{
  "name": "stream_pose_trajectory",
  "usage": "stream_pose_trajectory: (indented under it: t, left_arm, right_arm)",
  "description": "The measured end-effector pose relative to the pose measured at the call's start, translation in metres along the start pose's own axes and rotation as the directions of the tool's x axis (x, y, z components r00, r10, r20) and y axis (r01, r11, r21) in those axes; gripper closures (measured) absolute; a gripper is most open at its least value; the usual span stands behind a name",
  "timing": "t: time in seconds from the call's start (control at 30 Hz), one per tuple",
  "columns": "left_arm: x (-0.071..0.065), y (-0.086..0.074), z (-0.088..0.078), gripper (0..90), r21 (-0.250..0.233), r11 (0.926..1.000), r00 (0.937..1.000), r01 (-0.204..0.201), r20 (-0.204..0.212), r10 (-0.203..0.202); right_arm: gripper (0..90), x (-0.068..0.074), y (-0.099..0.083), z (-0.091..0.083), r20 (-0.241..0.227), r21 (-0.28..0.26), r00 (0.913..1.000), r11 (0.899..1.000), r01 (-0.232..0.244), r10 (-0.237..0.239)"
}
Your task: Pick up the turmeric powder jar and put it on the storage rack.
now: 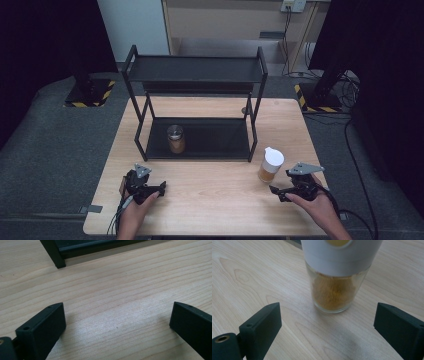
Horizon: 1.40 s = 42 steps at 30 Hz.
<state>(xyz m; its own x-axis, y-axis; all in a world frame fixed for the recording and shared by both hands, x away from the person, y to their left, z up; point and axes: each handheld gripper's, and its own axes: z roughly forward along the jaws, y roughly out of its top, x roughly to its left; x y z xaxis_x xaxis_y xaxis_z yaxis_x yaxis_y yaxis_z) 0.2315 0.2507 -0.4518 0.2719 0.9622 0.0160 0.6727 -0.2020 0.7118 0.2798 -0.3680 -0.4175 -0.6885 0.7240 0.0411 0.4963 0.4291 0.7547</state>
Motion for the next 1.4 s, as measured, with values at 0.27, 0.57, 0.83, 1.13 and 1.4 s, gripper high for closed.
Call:
stream_pose_trajectory:
  t: [0.27,0.57,0.83,1.13,1.4]
  left_arm:
    - [0.0,0.0,0.0,0.0,0.001,1.0,1.0,0.0,0.0,0.0]
    - [0.0,0.001,0.0,0.0,0.003,1.0,1.0,-0.001,0.001,0.001]
    - [0.0,0.001,0.0,0.0,0.005,1.0,1.0,-0.002,0.002,0.002]
    - [0.0,0.001,0.0,0.0,0.006,1.0,1.0,-0.003,0.002,0.003]
    - [0.0,0.002,0.0,0.0,0.009,1.0,1.0,-0.003,0.002,0.003]
  right_arm:
    - [9.2,0.003,0.01,0.006,0.014,-0.017,0.9999,1.0,-0.004,0.004]
    - [12.5,0.008,0.022,0.015,0.04,-0.028,0.9992,1.0,-0.009,0.01]
    - [15.6,0.009,0.03,0.023,0.056,-0.04,0.9978,0.999,-0.034,0.036]
    - [29.7,0.011,0.034,0.03,0.075,-0.053,0.9963,0.998,-0.037,0.041]
    - [31.6,0.016,0.033,0.031,0.096,-0.057,0.995,0.998,-0.021,0.026]
